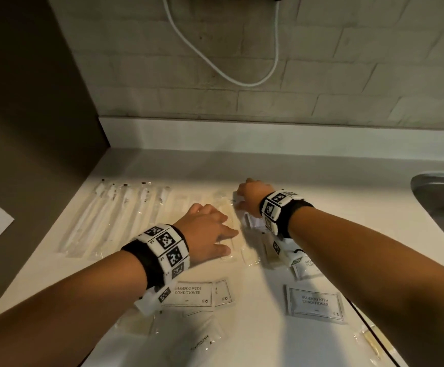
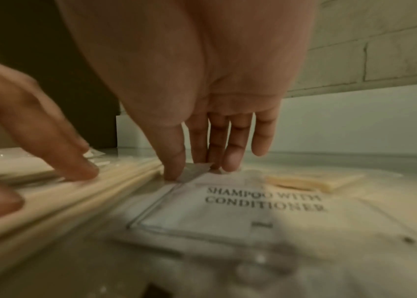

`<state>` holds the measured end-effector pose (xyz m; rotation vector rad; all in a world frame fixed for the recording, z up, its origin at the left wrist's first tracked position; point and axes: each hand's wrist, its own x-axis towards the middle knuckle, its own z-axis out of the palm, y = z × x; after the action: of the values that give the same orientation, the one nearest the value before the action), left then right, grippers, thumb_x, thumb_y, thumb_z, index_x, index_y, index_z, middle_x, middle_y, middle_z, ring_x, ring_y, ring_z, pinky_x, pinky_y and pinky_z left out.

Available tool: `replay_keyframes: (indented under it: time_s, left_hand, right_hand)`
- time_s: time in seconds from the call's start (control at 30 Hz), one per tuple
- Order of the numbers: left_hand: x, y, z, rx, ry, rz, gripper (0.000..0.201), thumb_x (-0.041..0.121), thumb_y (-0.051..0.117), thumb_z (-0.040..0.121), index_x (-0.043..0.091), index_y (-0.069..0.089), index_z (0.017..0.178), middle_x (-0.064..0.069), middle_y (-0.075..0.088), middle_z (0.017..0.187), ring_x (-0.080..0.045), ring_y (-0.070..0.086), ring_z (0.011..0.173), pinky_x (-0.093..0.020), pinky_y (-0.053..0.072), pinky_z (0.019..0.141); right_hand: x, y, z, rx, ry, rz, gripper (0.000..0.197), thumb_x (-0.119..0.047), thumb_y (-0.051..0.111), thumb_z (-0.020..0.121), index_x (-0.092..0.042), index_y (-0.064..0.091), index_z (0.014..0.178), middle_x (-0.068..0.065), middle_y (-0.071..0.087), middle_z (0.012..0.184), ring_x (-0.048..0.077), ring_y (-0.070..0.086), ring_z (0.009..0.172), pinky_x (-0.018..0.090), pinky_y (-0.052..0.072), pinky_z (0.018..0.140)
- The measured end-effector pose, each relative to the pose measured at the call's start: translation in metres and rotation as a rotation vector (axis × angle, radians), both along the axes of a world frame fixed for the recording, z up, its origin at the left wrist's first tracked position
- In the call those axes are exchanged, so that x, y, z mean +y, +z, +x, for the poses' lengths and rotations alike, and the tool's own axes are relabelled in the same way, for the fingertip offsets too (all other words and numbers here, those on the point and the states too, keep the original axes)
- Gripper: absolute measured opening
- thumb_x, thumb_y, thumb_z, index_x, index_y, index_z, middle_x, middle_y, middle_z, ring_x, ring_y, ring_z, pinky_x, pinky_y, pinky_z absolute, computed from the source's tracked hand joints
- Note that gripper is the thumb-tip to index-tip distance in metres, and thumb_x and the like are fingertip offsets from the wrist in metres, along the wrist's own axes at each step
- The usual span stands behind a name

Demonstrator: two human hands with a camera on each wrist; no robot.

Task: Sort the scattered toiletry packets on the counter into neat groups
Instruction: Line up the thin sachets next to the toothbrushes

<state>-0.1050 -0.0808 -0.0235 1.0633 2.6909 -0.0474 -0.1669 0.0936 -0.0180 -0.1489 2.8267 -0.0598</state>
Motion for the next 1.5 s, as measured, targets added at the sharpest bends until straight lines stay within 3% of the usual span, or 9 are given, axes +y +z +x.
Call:
replay_keyframes:
  time_s: [0.2,0.37,0.5,0.6,0.7,0.77,1.07,1.3,1.5]
  left_hand:
    - [-0.008,-0.001,-0.007,-0.042,0.053,0.06,0.045,0.055,0.049,0.091,0.046,0.049,0.135,0.007,0.039,0.152,-0.016,0.024,0.139,-0.038,0.008,0.112]
    - [-0.004,-0.001,-0.009,-0.061,0.076,0.12,0.04,0.055,0.051,0.09,0.044,0.057,0.128,0.009,0.042,0.148,-0.013,0.025,0.138,-0.037,0.007,0.113]
    - [0.002,0.002,-0.01,-0.003,0.065,0.146,0.043,0.055,0.05,0.091,0.038,0.057,0.13,0.012,0.05,0.139,-0.013,0.034,0.129,-0.036,0.016,0.107]
    - [0.004,0.001,-0.009,0.018,0.078,0.115,0.049,0.058,0.049,0.089,0.036,0.054,0.133,0.011,0.053,0.131,-0.015,0.04,0.12,-0.035,0.024,0.1]
    - [0.004,-0.002,-0.007,0.022,0.07,0.076,0.05,0.059,0.049,0.088,0.037,0.054,0.133,0.009,0.051,0.131,-0.017,0.042,0.119,-0.037,0.028,0.1]
    - [0.003,-0.002,-0.005,0.027,0.057,0.063,0.048,0.058,0.049,0.088,0.038,0.054,0.131,0.008,0.05,0.132,-0.017,0.041,0.12,-0.038,0.027,0.102]
    - [0.006,-0.004,-0.001,0.007,0.051,0.15,0.043,0.055,0.053,0.088,0.044,0.055,0.13,0.01,0.045,0.144,-0.016,0.029,0.134,-0.043,0.006,0.112]
    - [0.015,0.0,0.001,-0.016,0.024,0.079,0.045,0.056,0.049,0.09,0.046,0.05,0.134,0.011,0.046,0.146,-0.017,0.031,0.134,-0.046,0.006,0.111]
    - [-0.005,0.002,-0.009,0.056,0.105,0.119,0.054,0.062,0.056,0.08,0.037,0.056,0.127,0.014,0.055,0.133,-0.016,0.039,0.126,-0.042,0.016,0.106]
  right_hand:
    - [0.026,0.004,0.001,0.028,-0.141,-0.055,0.024,-0.025,0.052,0.094,-0.009,0.058,0.111,0.009,0.065,0.108,0.027,0.061,0.091,0.034,0.048,0.075]
    - [0.058,0.016,0.03,-0.046,-0.22,-0.019,0.028,-0.027,0.057,0.092,-0.005,0.062,0.109,0.008,0.064,0.094,0.024,0.062,0.085,0.03,0.049,0.075]
    - [0.062,0.025,0.053,0.044,-0.199,-0.06,0.038,-0.023,0.06,0.091,-0.01,0.053,0.126,0.008,0.059,0.122,0.024,0.059,0.106,0.034,0.049,0.092]
    - [0.042,0.029,0.07,0.168,0.007,-0.16,0.04,-0.026,0.059,0.09,-0.019,0.051,0.129,0.002,0.053,0.131,0.022,0.053,0.116,0.038,0.046,0.1]
    - [0.015,0.024,0.087,0.057,0.284,-0.087,0.041,-0.031,0.055,0.092,-0.026,0.05,0.133,-0.001,0.053,0.132,0.019,0.05,0.117,0.04,0.044,0.101]
    - [0.004,0.017,0.093,0.004,0.351,0.026,0.043,-0.03,0.052,0.093,-0.024,0.048,0.135,0.0,0.054,0.13,0.02,0.051,0.116,0.039,0.044,0.099]
    - [0.024,0.004,0.1,0.04,0.225,0.008,0.059,-0.047,0.057,0.088,-0.025,0.042,0.141,-0.001,0.049,0.136,0.02,0.044,0.123,0.037,0.038,0.102]
    - [0.024,0.004,0.102,-0.019,0.236,0.028,0.061,-0.056,0.056,0.086,-0.028,0.045,0.139,-0.003,0.047,0.141,0.02,0.042,0.127,0.039,0.034,0.107]
    - [0.015,0.01,0.098,0.043,0.273,-0.026,0.064,-0.06,0.053,0.086,-0.029,0.043,0.14,-0.003,0.046,0.145,0.021,0.042,0.13,0.041,0.031,0.11]
